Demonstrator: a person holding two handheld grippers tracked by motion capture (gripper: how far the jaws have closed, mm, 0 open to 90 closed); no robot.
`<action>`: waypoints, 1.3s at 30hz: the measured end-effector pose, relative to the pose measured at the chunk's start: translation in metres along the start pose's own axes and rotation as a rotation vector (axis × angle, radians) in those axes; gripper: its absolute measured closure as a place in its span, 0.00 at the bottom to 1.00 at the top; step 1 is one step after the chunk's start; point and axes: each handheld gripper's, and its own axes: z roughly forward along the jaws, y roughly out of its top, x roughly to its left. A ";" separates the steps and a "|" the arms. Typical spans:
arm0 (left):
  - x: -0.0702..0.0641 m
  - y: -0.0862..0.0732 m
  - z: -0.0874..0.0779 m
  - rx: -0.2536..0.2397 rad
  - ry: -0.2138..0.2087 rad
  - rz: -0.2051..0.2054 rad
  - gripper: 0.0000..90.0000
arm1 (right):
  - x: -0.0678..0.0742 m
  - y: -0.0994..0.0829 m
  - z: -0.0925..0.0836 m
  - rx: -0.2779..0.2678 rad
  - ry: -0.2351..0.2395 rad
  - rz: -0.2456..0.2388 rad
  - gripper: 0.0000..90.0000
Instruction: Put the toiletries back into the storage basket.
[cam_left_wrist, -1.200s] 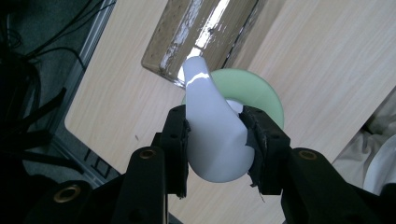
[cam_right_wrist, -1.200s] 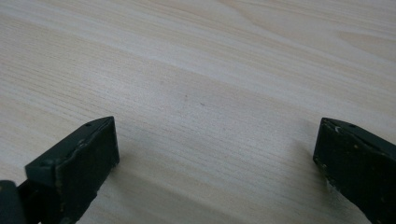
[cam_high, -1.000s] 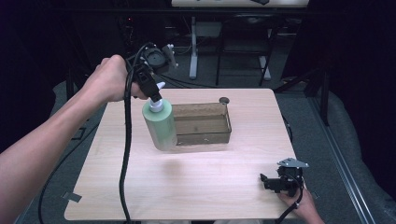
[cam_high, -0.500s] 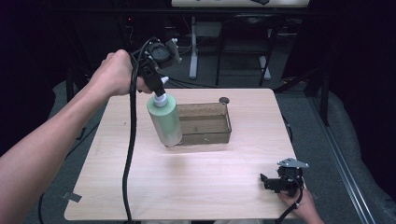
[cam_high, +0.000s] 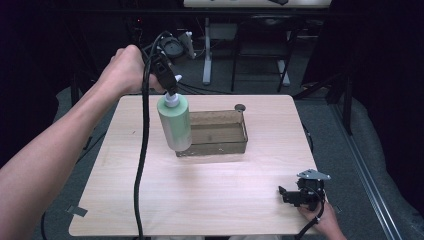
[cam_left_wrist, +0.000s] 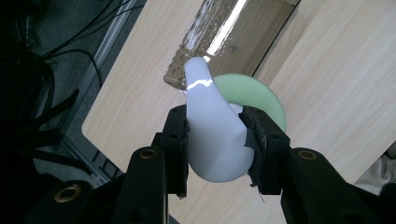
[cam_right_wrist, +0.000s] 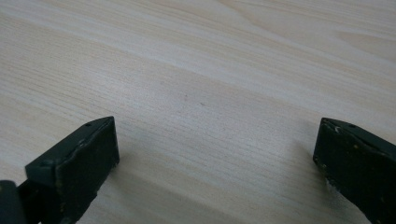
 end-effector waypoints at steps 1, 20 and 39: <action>0.000 0.001 0.000 0.005 -0.001 0.002 0.70 | 0.000 0.000 0.000 0.000 0.000 0.000 0.00; 0.017 0.012 0.010 -0.012 0.002 -0.040 0.70 | 0.000 0.000 0.000 0.000 0.000 0.000 0.00; 0.029 0.021 0.021 0.014 0.011 -0.075 0.70 | 0.000 0.000 0.000 -0.001 0.000 0.000 0.00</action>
